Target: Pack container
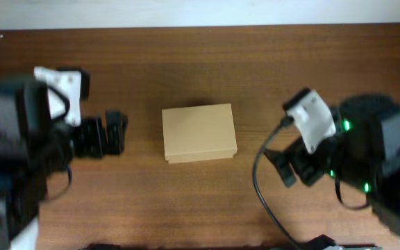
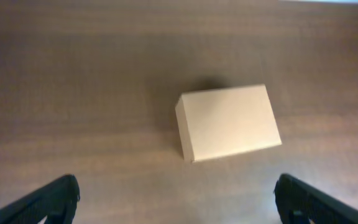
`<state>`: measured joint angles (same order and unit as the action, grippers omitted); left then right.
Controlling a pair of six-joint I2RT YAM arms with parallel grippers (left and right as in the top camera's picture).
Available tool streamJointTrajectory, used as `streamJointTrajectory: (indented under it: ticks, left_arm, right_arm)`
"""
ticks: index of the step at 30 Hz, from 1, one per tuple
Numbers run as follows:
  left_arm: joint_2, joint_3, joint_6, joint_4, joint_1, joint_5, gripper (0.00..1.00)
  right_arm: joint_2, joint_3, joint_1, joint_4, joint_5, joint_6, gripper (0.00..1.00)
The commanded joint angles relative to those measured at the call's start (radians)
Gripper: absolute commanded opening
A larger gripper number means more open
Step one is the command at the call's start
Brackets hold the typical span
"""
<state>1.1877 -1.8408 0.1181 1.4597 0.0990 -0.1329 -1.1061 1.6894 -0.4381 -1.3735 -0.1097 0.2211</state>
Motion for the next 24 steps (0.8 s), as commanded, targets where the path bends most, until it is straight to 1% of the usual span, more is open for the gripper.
streamJointTrajectory:
  ticks: [1,4,5,6,8,11,17,24]
  left_arm:
    - [-0.272,0.290,0.024,-0.111,-0.001,-0.003,1.00]
    - [-0.454,0.500,0.023,-0.215,-0.001,-0.056,1.00]
    - [-0.495,0.546,0.023,-0.236,-0.001,-0.072,1.00]
    - [-0.551,0.608,0.023,-0.261,-0.001,-0.082,1.00]
    - [-0.641,0.706,0.024,-0.299,-0.001,-0.102,1.00]
    - [-0.731,0.808,0.024,-0.341,-0.001,-0.140,1.00]
    - [-0.797,0.908,0.023,-0.357,-0.001,-0.152,0.99]
    - [-0.797,0.911,0.023,-0.418,-0.001,-0.151,0.99]
  right_arm:
    - [0.192,-0.235,0.002,0.098,-0.061,0.010,0.99]
    - [0.334,-0.417,0.002,0.202,-0.087,0.007,0.99]
    - [0.389,-0.485,0.002,0.236,-0.103,0.006,0.99]
    - [0.420,-0.523,0.002,0.253,-0.109,0.001,0.99]
    - [0.509,-0.627,0.002,0.304,-0.117,-0.048,0.99]
    - [0.631,-0.749,0.002,0.375,-0.138,-0.095,0.99]
    - [0.782,-0.863,0.001,0.419,-0.148,-0.099,0.99]
    - [0.794,-0.873,0.001,0.422,-0.149,-0.099,0.99]
